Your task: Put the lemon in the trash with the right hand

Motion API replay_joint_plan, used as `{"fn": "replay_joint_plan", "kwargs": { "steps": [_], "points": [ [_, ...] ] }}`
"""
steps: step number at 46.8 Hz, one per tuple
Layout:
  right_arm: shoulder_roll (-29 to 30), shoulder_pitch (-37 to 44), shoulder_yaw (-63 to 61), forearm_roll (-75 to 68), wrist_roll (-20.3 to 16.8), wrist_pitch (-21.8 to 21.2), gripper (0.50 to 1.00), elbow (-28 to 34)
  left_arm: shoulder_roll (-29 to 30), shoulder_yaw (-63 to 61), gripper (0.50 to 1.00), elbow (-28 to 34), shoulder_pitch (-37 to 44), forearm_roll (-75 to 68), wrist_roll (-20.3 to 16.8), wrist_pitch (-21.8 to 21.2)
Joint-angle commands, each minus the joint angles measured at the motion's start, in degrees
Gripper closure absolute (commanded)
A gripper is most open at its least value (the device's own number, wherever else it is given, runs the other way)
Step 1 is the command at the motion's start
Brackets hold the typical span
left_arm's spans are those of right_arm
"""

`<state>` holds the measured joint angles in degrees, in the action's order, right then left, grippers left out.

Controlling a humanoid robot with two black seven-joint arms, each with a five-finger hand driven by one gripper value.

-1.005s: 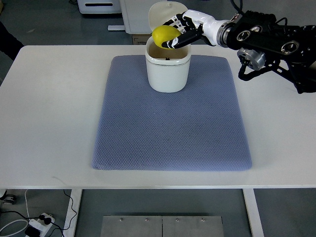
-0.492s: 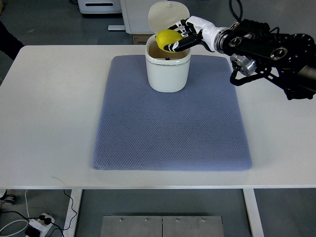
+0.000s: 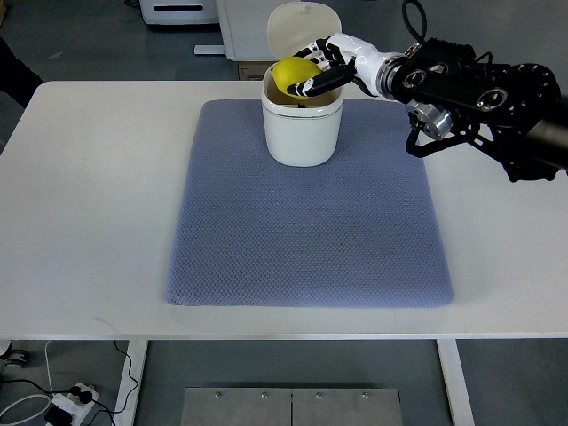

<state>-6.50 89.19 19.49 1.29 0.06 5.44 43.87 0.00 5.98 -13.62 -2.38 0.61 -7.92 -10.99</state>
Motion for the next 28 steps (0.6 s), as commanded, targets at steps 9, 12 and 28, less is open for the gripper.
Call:
{"fn": "replay_joint_plan", "kwargs": {
  "steps": [9,12,28],
  "points": [
    [-0.18,0.02,0.02,0.20,0.11,0.54,0.590,-0.36,0.00,0.00,0.500,0.00,0.00,0.00,-0.07,0.00],
    [-0.18,0.02,0.02,0.20,0.20,0.54,0.580,-0.36,0.00,0.00,0.500,0.00,0.00,-0.08,0.01,0.00],
    [-0.79,0.11,0.02,0.29,0.20,0.54,0.563,-0.28,0.00,0.00,0.500,0.00,0.00,0.00,0.01,0.00]
  ]
}}
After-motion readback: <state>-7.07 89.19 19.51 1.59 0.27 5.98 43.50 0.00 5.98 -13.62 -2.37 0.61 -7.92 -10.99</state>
